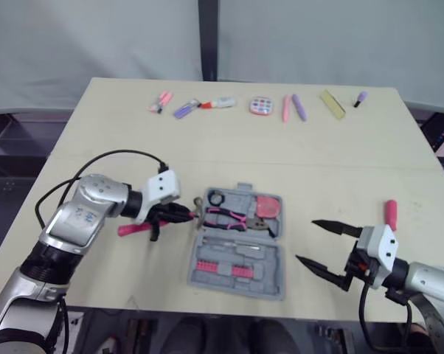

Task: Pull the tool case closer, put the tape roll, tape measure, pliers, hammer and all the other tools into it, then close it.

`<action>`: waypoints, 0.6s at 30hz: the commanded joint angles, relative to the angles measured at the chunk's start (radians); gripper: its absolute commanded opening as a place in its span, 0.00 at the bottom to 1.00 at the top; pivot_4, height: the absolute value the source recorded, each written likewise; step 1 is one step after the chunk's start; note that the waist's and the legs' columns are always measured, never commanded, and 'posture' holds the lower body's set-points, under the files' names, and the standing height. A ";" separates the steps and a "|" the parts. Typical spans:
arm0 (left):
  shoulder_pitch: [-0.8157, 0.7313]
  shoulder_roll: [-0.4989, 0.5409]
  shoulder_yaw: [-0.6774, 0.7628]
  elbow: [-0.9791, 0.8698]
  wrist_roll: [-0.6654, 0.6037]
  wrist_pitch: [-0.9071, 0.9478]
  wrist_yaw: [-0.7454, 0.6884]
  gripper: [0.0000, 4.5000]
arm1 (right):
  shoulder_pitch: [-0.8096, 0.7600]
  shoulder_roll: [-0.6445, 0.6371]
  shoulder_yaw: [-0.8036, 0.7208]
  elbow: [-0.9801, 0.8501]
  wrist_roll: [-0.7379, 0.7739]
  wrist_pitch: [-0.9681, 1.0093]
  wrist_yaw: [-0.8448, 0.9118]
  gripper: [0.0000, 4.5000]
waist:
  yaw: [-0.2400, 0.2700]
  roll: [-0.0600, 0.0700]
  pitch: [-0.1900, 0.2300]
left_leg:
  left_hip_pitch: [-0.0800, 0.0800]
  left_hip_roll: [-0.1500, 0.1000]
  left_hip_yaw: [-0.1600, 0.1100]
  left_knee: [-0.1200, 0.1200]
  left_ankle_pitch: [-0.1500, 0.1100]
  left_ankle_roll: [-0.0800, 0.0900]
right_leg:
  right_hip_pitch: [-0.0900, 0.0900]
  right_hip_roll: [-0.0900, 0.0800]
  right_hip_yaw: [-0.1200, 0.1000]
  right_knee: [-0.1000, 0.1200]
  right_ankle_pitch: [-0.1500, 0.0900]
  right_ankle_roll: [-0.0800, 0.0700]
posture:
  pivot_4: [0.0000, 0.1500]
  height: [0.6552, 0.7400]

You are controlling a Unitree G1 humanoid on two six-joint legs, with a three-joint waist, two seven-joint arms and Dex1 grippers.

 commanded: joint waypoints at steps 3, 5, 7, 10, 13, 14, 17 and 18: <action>-0.085 -0.039 -0.060 -0.016 0.023 -0.009 -0.032 0.01 | 0.007 -0.009 -0.014 -0.017 0.007 -0.020 0.016 1.00 | 0.000 0.000 0.000 | 0.000 0.000 0.000 0.001 0.000 0.000 | 0.000 0.000 0.000 0.000 0.000 0.000 | 1.00 1.00; -0.109 -0.053 -0.085 -0.010 0.039 -0.016 -0.035 0.01 | 0.010 -0.008 -0.014 -0.019 0.007 -0.020 0.015 1.00 | -0.001 -0.001 0.000 | 0.000 0.000 0.000 0.001 0.000 0.000 | 0.000 0.000 0.000 0.000 0.000 0.000 | 1.00 1.00; -0.126 -0.066 -0.109 -0.016 0.048 -0.001 -0.037 0.01 | 0.014 -0.007 -0.013 -0.021 0.008 -0.019 0.015 1.00 | -0.002 0.000 0.000 | 0.000 0.000 0.000 0.001 0.000 0.000 | 0.000 0.001 0.000 0.000 0.000 0.000 | 1.00 1.00; -0.134 -0.087 -0.150 -0.058 0.062 0.043 -0.033 0.01 | 0.024 -0.006 -0.013 -0.026 0.010 -0.018 0.015 1.00 | -0.002 0.000 0.000 | 0.000 0.001 0.000 0.001 0.000 0.000 | 0.000 0.001 0.000 0.000 0.000 0.000 | 1.00 1.00; -0.129 -0.102 -0.179 -0.103 0.080 0.087 -0.011 0.01 | 0.033 -0.005 -0.011 -0.029 0.008 -0.020 0.014 1.00 | -0.001 -0.001 0.001 | -0.001 0.000 0.000 0.001 0.000 0.000 | 0.000 0.001 0.000 0.000 0.000 0.000 | 1.00 1.00; -0.126 -0.106 -0.194 -0.127 0.087 0.113 0.000 0.01 | 0.037 -0.004 -0.010 -0.031 0.009 -0.019 0.015 1.00 | -0.001 -0.001 0.001 | -0.001 0.000 0.000 0.001 0.000 0.000 | 0.000 0.001 0.000 0.000 0.000 0.000 | 1.00 1.00; -0.118 -0.102 -0.245 -0.206 0.114 0.175 0.015 0.01 | 0.053 -0.008 -0.013 -0.036 0.010 -0.022 0.022 1.00 | -0.001 -0.001 0.001 | -0.001 0.000 0.000 0.001 0.000 0.000 | 0.000 0.001 0.001 0.000 0.000 0.000 | 1.00 1.00; -0.119 -0.106 -0.251 -0.227 0.111 0.200 0.021 0.01 | 0.058 -0.011 -0.016 -0.036 0.011 -0.024 0.027 1.00 | -0.001 -0.001 0.001 | -0.001 0.000 0.000 0.001 0.000 0.000 | 0.000 0.001 0.001 0.000 0.000 0.000 | 1.00 1.00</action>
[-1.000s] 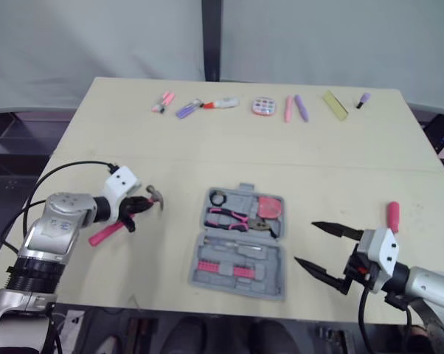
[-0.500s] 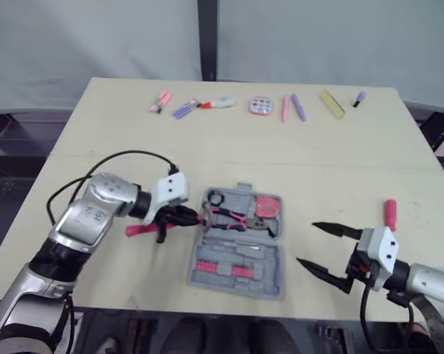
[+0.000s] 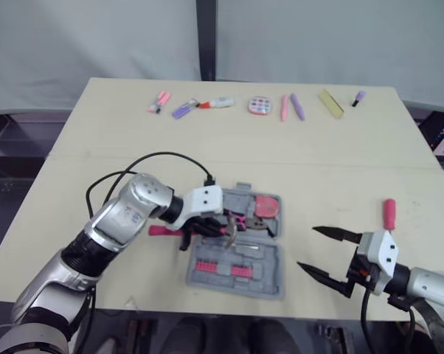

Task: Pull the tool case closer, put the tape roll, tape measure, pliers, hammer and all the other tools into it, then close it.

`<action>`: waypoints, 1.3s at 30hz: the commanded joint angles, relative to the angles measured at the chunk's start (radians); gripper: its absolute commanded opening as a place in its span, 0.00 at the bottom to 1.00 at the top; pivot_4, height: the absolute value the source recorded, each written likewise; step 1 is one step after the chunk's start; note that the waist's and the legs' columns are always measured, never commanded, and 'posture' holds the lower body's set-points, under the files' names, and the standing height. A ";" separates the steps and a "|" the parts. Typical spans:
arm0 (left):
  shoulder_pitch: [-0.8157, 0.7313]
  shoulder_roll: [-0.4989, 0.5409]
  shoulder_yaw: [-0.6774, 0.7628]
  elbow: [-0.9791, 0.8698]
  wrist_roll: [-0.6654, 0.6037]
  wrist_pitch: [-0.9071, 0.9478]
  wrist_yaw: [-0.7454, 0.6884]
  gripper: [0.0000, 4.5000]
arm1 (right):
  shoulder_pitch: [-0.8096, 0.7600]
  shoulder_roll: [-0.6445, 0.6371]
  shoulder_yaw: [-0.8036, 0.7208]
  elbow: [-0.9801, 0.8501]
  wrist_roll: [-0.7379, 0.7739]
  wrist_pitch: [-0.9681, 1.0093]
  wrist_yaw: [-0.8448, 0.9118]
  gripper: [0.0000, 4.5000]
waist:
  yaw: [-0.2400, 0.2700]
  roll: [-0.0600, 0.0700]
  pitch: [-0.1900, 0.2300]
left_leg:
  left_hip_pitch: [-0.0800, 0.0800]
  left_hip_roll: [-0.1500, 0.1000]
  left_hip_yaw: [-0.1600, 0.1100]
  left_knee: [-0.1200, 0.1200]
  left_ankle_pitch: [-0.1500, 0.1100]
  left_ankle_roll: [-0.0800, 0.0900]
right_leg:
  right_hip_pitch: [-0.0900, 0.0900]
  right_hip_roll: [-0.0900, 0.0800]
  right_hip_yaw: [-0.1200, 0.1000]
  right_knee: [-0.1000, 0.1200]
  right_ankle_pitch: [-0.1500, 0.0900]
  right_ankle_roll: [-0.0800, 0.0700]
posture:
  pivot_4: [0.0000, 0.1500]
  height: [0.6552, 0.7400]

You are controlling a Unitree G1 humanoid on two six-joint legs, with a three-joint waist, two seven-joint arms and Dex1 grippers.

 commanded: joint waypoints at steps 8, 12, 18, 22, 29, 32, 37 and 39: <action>-0.055 -0.074 -0.141 -0.150 0.074 0.117 0.075 0.01 | 0.049 -0.024 -0.022 -0.022 0.005 -0.046 0.049 1.00 | 0.007 0.000 0.000 | 0.000 0.000 0.000 0.001 0.000 0.000 | 0.001 0.000 0.001 0.000 0.000 0.000 | 1.00 1.00; -0.101 -0.125 -0.166 -0.111 0.078 0.158 0.088 0.01 | 0.055 -0.026 -0.024 -0.022 0.000 -0.051 0.051 1.00 | 0.017 -0.001 0.000 | 0.000 -0.001 0.000 0.001 0.000 0.001 | 0.001 0.000 0.001 -0.001 0.000 0.000 | 1.00 1.00; -0.151 -0.179 -0.204 -0.076 0.081 0.209 0.115 0.01 | 0.100 -0.043 -0.057 -0.027 0.006 -0.068 0.071 1.00 | 0.023 -0.001 0.000 | 0.000 -0.001 0.001 0.002 0.000 0.001 | 0.001 0.000 0.001 -0.001 0.000 0.000 | 1.00 1.00; -0.159 -0.194 -0.248 -0.080 0.081 0.231 0.121 0.01 | 0.159 -0.078 -0.094 -0.014 -0.005 -0.102 0.126 1.00 | 0.023 -0.001 0.000 | -0.001 -0.001 0.001 0.002 -0.001 0.001 | 0.001 0.000 0.001 -0.001 0.000 0.000 | 1.00 1.00; -0.156 -0.223 -0.273 -0.084 0.075 0.243 0.146 0.01 | 0.176 -0.076 -0.107 -0.012 -0.009 -0.110 0.131 1.00 | 0.023 -0.001 0.001 | 0.000 -0.001 0.001 0.002 -0.001 0.001 | 0.001 0.000 0.001 -0.002 0.000 0.000 | 1.00 1.00; -0.153 -0.226 -0.284 -0.072 0.081 0.233 0.156 0.01 | 0.176 -0.072 -0.105 -0.016 -0.010 -0.105 0.124 1.00 | 0.023 -0.001 0.001 | 0.000 -0.001 0.001 0.002 -0.001 0.002 | 0.001 0.000 0.001 -0.002 0.000 0.000 | 1.00 1.00; -0.155 -0.243 -0.307 -0.059 0.087 0.230 0.174 0.01 | 0.174 -0.064 -0.095 -0.030 -0.014 -0.097 0.111 1.00 | 0.024 -0.001 0.001 | 0.000 -0.001 0.001 0.002 -0.001 0.001 | 0.001 0.000 0.001 -0.001 0.000 0.000 | 1.00 1.00; -0.160 -0.256 -0.319 -0.045 0.092 0.224 0.180 0.01 | 0.173 -0.061 -0.093 -0.033 -0.016 -0.096 0.107 1.00 | 0.024 -0.001 0.001 | 0.000 -0.001 0.001 0.002 -0.001 0.001 | 0.001 0.000 0.001 -0.002 0.000 0.000 | 1.00 1.00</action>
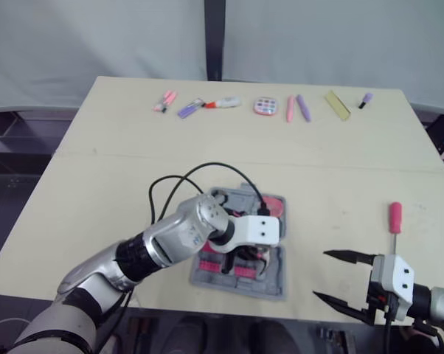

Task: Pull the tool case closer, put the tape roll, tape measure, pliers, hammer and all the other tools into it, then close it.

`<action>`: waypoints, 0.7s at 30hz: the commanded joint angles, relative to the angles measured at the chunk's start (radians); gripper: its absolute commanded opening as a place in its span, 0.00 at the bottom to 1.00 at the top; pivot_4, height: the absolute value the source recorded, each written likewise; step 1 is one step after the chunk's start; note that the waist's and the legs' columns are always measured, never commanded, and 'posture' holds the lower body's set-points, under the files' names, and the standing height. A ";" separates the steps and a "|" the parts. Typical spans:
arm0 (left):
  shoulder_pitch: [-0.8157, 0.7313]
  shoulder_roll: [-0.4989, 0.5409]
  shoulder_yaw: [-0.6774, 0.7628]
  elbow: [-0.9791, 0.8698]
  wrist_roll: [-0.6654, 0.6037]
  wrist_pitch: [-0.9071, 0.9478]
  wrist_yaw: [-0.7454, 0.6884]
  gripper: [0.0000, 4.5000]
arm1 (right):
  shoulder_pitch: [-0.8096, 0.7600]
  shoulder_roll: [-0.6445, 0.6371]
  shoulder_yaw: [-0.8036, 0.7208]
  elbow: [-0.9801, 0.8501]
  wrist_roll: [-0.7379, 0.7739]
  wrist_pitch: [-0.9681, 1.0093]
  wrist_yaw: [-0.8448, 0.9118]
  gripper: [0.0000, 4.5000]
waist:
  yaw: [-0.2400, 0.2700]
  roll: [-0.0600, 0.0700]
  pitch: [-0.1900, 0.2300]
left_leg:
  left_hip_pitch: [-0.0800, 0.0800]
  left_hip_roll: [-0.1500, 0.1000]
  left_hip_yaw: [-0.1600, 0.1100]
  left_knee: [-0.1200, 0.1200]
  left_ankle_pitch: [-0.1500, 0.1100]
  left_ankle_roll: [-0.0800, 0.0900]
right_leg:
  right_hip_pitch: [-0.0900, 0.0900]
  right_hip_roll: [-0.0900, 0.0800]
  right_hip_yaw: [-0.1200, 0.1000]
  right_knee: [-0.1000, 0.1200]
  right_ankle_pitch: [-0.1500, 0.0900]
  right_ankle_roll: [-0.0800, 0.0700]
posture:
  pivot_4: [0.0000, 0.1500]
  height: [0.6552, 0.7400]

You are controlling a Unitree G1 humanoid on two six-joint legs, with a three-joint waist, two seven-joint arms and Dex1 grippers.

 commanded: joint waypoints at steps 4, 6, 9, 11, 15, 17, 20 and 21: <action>-0.026 -0.046 -0.032 0.027 0.022 -0.024 0.017 0.01 | 0.007 0.010 -0.009 -0.035 0.001 -0.008 -0.010 1.00 | 0.000 0.000 0.000 | 0.000 0.000 0.000 0.000 0.000 0.000 | 0.000 0.000 0.000 0.000 0.000 0.000 | 1.00 1.00; -0.028 -0.059 -0.042 0.040 0.029 -0.024 0.023 0.01 | 0.010 0.013 -0.008 -0.039 -0.002 -0.007 -0.015 1.00 | 0.001 0.000 0.000 | 0.000 0.000 0.000 0.000 0.000 0.000 | 0.000 0.000 0.000 0.000 0.000 0.000 | 1.00 1.00; -0.031 -0.082 -0.053 0.055 0.037 -0.024 0.031 0.01 | 0.014 0.020 -0.007 -0.046 -0.006 -0.005 -0.021 1.00 | 0.001 0.000 0.000 | 0.000 0.000 0.000 0.000 0.000 0.000 | 0.000 0.000 0.000 0.000 0.000 0.000 | 1.00 1.00; -0.033 -0.099 -0.060 0.069 0.040 -0.026 0.039 0.01 | 0.017 0.024 -0.006 -0.050 -0.008 -0.004 -0.027 1.00 | 0.001 0.000 0.000 | 0.000 0.000 0.000 0.000 0.000 0.000 | 0.000 0.000 0.000 0.000 0.000 0.000 | 1.00 1.00; -0.034 -0.123 -0.069 0.093 0.047 -0.042 0.046 0.01 | 0.024 0.030 -0.006 -0.058 -0.011 -0.002 -0.037 1.00 | 0.001 0.000 0.000 | 0.000 0.000 0.000 0.000 0.000 0.000 | 0.000 0.000 0.000 0.000 0.000 0.000 | 1.00 1.00; -0.036 -0.129 -0.071 0.106 0.052 -0.051 0.048 0.01 | 0.027 0.033 -0.008 -0.062 -0.012 0.000 -0.041 1.00 | 0.001 0.000 0.000 | 0.000 0.000 0.000 0.000 0.000 0.000 | 0.000 0.000 0.000 0.000 0.000 0.000 | 1.00 1.00; -0.035 -0.134 -0.071 0.115 0.058 -0.059 0.047 0.01 | 0.036 0.034 -0.011 -0.066 -0.011 -0.003 -0.043 1.00 | 0.001 0.000 0.000 | 0.000 0.000 0.000 0.000 0.000 0.000 | 0.000 0.000 0.000 0.000 0.000 0.000 | 1.00 1.00; -0.036 -0.135 -0.073 0.124 0.063 -0.067 0.048 0.01 | 0.039 0.035 -0.013 -0.067 -0.011 -0.003 -0.045 1.00 | 0.001 0.000 0.000 | 0.000 0.000 0.000 0.000 0.000 0.000 | 0.000 0.000 0.000 0.000 0.000 0.000 | 1.00 1.00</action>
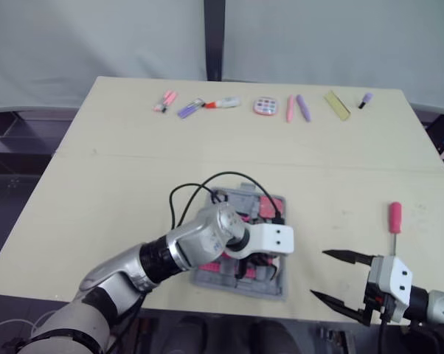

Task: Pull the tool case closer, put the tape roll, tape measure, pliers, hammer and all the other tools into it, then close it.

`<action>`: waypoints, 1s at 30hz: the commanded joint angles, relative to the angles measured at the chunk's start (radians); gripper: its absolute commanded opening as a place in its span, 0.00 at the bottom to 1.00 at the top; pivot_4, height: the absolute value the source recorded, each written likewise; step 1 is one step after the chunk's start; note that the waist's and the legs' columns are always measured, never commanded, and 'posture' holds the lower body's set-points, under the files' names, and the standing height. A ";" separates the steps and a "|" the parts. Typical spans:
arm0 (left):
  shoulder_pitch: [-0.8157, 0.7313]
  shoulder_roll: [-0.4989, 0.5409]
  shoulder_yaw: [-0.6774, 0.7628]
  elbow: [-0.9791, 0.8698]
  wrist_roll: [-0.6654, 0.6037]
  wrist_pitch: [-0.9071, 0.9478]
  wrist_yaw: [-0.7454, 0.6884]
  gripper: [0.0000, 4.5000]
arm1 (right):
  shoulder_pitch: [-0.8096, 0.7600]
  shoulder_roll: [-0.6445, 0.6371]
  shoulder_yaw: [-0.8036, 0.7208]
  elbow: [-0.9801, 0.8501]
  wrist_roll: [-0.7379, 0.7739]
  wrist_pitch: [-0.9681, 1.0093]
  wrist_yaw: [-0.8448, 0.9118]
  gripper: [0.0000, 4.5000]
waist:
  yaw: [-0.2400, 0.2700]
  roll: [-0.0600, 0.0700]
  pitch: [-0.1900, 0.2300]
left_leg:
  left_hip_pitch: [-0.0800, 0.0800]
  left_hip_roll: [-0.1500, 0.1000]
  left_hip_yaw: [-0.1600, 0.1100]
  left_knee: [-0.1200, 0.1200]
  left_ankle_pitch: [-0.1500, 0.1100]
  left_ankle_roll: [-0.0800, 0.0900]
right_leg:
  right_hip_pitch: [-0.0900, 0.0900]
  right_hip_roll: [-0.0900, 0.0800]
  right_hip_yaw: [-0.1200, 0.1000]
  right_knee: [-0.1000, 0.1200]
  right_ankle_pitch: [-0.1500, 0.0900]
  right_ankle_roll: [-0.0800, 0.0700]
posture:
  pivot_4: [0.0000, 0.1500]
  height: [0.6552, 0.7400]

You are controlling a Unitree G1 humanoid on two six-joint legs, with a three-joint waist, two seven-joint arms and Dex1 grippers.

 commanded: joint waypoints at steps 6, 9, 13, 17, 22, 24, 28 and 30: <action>-0.016 -0.016 -0.006 0.012 0.034 -0.049 -0.006 0.01 | 0.027 0.010 -0.020 -0.041 0.007 -0.007 -0.017 1.00 | 0.000 0.000 0.000 | 0.000 0.000 0.000 0.000 0.000 0.000 | 0.000 0.000 0.000 0.000 0.000 0.000 | 1.00 1.00; -0.009 -0.020 -0.012 0.017 0.037 -0.055 -0.010 0.01 | 0.027 0.010 -0.022 -0.041 0.008 -0.008 -0.022 1.00 | 0.000 0.000 0.000 | 0.000 0.000 0.000 0.000 0.000 0.000 | 0.000 0.000 0.000 0.000 0.000 0.000 | 1.00 1.00; -0.004 -0.026 -0.018 0.026 0.040 -0.057 -0.013 0.01 | 0.032 0.010 -0.025 -0.046 0.009 -0.007 -0.026 1.00 | 0.000 0.000 0.000 | 0.000 0.000 0.000 0.000 0.000 0.000 | 0.000 0.000 0.000 0.000 0.000 0.000 | 1.00 1.00; -0.005 -0.036 -0.019 0.042 0.044 -0.061 -0.011 0.01 | 0.035 0.008 -0.027 -0.048 0.010 -0.005 -0.030 1.00 | 0.000 0.000 0.000 | 0.000 0.000 0.000 0.000 0.000 0.000 | 0.000 0.000 0.000 0.000 0.000 0.000 | 1.00 1.00; -0.003 -0.037 -0.021 0.057 0.055 -0.073 -0.010 0.01 | 0.035 0.008 -0.028 -0.050 0.012 -0.003 -0.035 1.00 | 0.000 0.000 0.000 | 0.000 0.000 0.000 0.000 0.000 0.000 | 0.000 0.000 0.000 0.000 0.000 0.000 | 1.00 1.00; -0.002 -0.039 -0.021 0.060 0.058 -0.076 -0.011 0.01 | 0.035 0.008 -0.028 -0.049 0.011 -0.004 -0.036 1.00 | 0.000 0.000 0.000 | 0.000 0.000 0.000 0.000 0.000 0.000 | 0.000 0.000 0.000 0.000 0.000 0.000 | 1.00 1.00; -0.001 -0.047 -0.020 0.065 0.061 -0.076 -0.012 0.01 | 0.031 0.009 -0.026 -0.049 0.011 -0.003 -0.040 1.00 | 0.000 0.000 0.000 | 0.000 0.000 0.000 0.000 0.000 0.000 | 0.000 0.000 0.000 0.000 0.000 0.000 | 1.00 1.00; 0.002 -0.055 -0.004 0.058 0.042 -0.049 -0.019 0.22 | 0.029 0.009 -0.025 -0.047 0.010 -0.004 -0.041 1.00 | 0.000 0.000 0.000 | 0.000 0.000 0.000 0.000 0.000 0.000 | 0.000 0.000 0.000 0.000 0.000 0.000 | 1.00 1.00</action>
